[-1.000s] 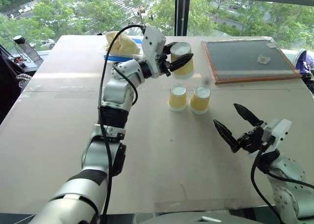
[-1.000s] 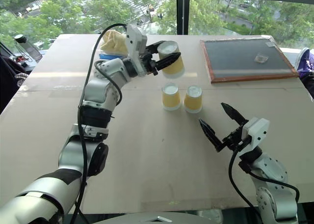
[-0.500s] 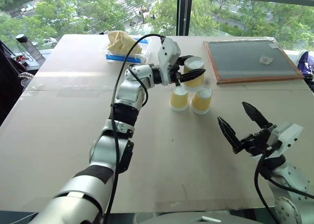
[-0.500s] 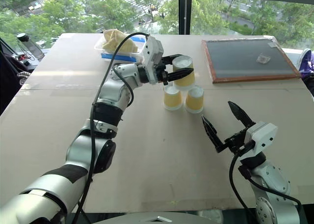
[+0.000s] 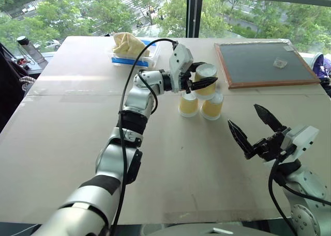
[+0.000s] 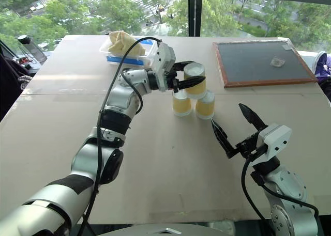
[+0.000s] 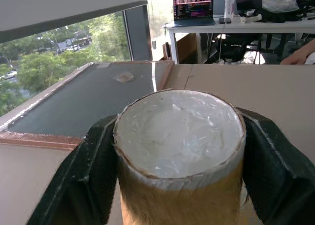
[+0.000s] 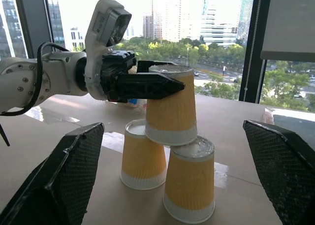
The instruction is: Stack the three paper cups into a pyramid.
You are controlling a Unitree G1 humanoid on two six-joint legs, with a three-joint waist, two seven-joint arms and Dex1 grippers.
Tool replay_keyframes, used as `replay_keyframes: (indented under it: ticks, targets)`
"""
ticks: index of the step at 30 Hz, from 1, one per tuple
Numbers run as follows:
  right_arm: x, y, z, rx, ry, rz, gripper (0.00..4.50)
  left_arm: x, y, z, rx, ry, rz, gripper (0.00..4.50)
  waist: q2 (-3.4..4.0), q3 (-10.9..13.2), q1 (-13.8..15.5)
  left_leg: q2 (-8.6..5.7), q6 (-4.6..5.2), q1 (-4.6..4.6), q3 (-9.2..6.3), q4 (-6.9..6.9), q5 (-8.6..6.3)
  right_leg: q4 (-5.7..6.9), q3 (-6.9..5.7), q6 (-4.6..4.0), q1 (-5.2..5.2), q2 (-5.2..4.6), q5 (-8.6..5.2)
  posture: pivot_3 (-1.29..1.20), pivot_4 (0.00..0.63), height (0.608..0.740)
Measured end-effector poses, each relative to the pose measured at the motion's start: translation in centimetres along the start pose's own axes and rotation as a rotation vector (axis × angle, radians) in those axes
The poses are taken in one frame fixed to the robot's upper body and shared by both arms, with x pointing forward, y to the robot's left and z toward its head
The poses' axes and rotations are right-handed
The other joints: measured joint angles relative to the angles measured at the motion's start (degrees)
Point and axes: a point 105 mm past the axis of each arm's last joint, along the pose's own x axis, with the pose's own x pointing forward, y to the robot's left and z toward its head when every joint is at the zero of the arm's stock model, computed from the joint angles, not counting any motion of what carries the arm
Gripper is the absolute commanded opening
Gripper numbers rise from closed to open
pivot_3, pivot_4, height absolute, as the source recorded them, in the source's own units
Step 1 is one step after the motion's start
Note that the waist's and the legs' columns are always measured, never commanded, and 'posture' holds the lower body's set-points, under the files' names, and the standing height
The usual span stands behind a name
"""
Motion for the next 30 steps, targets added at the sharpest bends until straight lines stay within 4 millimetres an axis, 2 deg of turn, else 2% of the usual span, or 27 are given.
replay_keyframes:
  ticks: [7, 10, 12, 13, 15, 18, 20, 22, 23, 24, 26, 29, 30]
  targets:
    - [-0.1, 0.0, -0.1, 0.001, 0.002, 0.001, 4.5, 0.1, -0.1, 0.5, 0.003, -0.02, 0.001, 4.46, 0.0, 0.0, 0.0, 0.0, 0.0, 0.0, 0.0, 0.0, 0.0, 0.02, 0.0, 0.0, 0.0, 0.0, 0.0, 0.0, 0.15, 0.74]
    - [-0.2, 0.0, -0.2, 0.003, 0.004, 0.0, 4.5, 0.1, -0.2, 2.4, 0.003, -0.095, -0.005, 4.46, 0.0, 0.0, 0.0, 0.0, 0.0, -0.01, 0.0, 0.01, 0.0, 0.02, 0.01, 0.0, 0.0, 0.0, 0.0, 0.0, 0.15, 0.74]
    - [-0.2, 0.0, -0.3, 0.005, 0.008, 0.001, 4.5, -0.3, -0.4, 4.7, 0.019, -0.17, -0.023, 4.46, 0.0, 0.0, 0.0, 0.01, 0.0, -0.01, -0.01, 0.01, 0.0, 0.01, 0.01, 0.0, -0.01, -0.01, 0.0, 0.0, 0.15, 0.74]
    - [-0.3, 0.0, -0.4, 0.006, 0.01, 0.004, 4.5, -1.1, -0.7, 7.2, 0.061, -0.219, -0.046, 4.46, 0.01, 0.0, -0.1, 0.02, 0.0, 0.03, -0.01, 0.01, 0.0, 0.05, 0.02, 0.0, 0.0, 0.0, 0.0, 0.0, 0.15, 0.74]
    - [-0.2, 0.1, -0.4, 0.007, 0.01, 0.014, 4.5, -1.7, -0.7, 7.9, 0.078, -0.221, -0.039, 4.46, 0.02, 0.0, -0.1, 0.01, 0.0, 0.04, 0.0, 0.01, 0.0, 0.06, 0.02, 0.0, 0.0, 0.0, 0.0, 0.0, 0.15, 0.74]
    - [-0.5, -0.1, -1.0, 0.007, 0.037, 0.034, 4.5, -5.5, 0.0, 8.3, 0.143, -0.134, 0.051, 4.46, 0.06, 0.0, -0.9, 0.07, 0.0, 0.28, 0.0, -0.07, 0.0, 0.21, 0.25, -0.02, -0.02, 0.03, -0.01, 0.0, 0.15, 0.74]
    - [-0.9, -0.7, -1.9, 0.006, 0.074, 0.049, 4.5, -8.6, -0.1, 7.3, 0.155, -0.057, 0.134, 4.46, 0.1, 0.0, -1.3, 0.1, 0.0, 0.38, 0.04, -0.1, 0.0, 0.26, 0.35, -0.01, -0.01, 0.02, -0.01, 0.0, 0.15, 0.74]
    - [-2.1, -2.1, -3.3, -0.019, 0.151, 0.084, 4.5, -13.5, -1.6, 3.7, 0.068, 0.059, 0.29, 4.46, 0.22, -0.1, -1.8, 0.2, 0.01, 0.52, 0.09, -0.17, -0.01, 0.27, 0.63, 0.05, -0.01, -0.03, -0.04, 0.0, 0.15, 0.74]
    - [-2.6, -2.6, -3.6, -0.024, 0.171, 0.081, 4.5, -14.3, -2.0, 2.6, 0.03, 0.084, 0.32, 4.46, 0.19, 0.0, -1.7, 0.2, 0.01, 0.5, 0.09, -0.15, -0.01, 0.26, 0.64, 0.05, -0.02, -0.03, -0.04, 0.0, 0.15, 0.74]
    - [-3.0, -3.2, -4.3, -0.024, 0.207, 0.11, 4.5, -16.5, -3.5, 0.6, -0.049, 0.143, 0.406, 4.46, 0.08, 0.0, -1.6, 0.22, 0.01, 0.37, -0.02, -0.11, -0.01, 0.19, 0.57, 0.05, -0.06, -0.02, -0.04, 0.0, 0.15, 0.74]
    - [-3.7, -3.6, -4.9, -0.018, 0.249, 0.169, 4.5, -19.2, -6.4, -2.2, -0.142, 0.225, 0.512, 4.46, 0.03, 0.0, -1.3, 0.22, 0.01, 0.38, 0.09, -0.1, -0.02, 0.14, 0.63, 0.06, -0.04, -0.13, -0.04, 0.0, 0.15, 0.74]
    - [-4.5, -3.7, -5.9, 0.021, 0.299, 0.254, 4.5, -21.2, -11.5, -5.4, -0.281, 0.305, 0.619, 4.46, -0.11, 0.0, 0.1, 0.18, 0.03, 0.37, 0.06, -0.04, -0.03, -0.01, 0.56, 0.04, 0.04, -0.22, -0.04, 0.0, 0.15, 0.74]
    - [-4.5, -3.7, -6.0, 0.026, 0.301, 0.267, 4.5, -21.3, -12.2, -5.8, -0.296, 0.313, 0.631, 4.46, -0.11, 0.0, 0.6, 0.16, 0.03, 0.38, 0.03, -0.03, -0.03, -0.01, 0.5, -0.11, 0.08, -0.22, -0.13, 0.0, 0.15, 0.74]
